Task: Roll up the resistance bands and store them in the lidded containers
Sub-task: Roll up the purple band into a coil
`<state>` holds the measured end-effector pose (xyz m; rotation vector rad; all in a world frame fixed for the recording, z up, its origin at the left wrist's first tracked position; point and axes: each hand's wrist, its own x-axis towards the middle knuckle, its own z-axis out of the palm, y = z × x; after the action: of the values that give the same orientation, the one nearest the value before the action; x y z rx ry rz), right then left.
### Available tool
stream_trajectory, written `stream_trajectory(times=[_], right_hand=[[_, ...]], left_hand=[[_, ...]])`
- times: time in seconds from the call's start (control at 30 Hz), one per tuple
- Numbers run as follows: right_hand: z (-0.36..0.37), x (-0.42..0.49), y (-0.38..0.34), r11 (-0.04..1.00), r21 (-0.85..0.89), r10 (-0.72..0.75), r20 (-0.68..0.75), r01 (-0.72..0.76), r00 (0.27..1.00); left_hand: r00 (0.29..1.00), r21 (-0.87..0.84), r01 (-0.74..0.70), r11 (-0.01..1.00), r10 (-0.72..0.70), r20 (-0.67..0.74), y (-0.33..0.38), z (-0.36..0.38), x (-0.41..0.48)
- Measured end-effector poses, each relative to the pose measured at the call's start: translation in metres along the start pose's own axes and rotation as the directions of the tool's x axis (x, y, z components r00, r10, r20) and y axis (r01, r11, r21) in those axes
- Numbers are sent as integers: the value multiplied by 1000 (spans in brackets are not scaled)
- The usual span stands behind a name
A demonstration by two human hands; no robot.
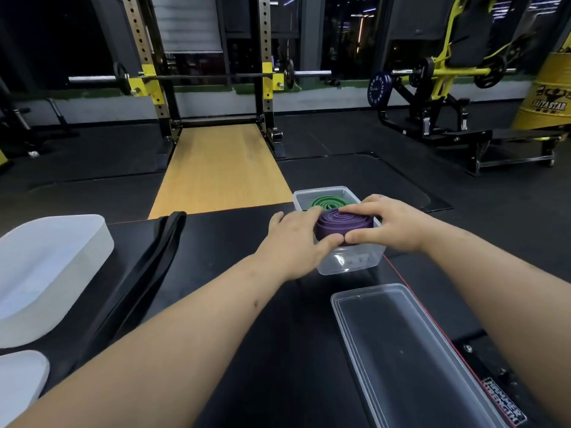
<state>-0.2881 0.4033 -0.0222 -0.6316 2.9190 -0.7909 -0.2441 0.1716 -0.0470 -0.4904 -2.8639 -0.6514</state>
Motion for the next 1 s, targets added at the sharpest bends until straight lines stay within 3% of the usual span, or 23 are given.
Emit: stream_trajectory(times=[0.23,0.47,0.57,0.73,1.0], right_hand=[[15,12,7,997,24,74,40,-75,996],[21,16,-3,984,-125,132,32,-128,991],[15,21,-13,977,-152,167,106,-150,980],[10,35,-32,926,-235,347,217,-296,912],[-1,47,-46,907,-310,383,324,-285,865]], left_hand=[[1000,21,17,1000,-17,-19,-7,16,-3],[998,13,-15,1000,16,-61,-7,20,-6],[998,2,-6,1000,6,-69,-8,23,-6],[996,-27,15,1000,-17,-83,-10,26,-7],[996,-10,-9,1000,8,-87,-16,28,-1]])
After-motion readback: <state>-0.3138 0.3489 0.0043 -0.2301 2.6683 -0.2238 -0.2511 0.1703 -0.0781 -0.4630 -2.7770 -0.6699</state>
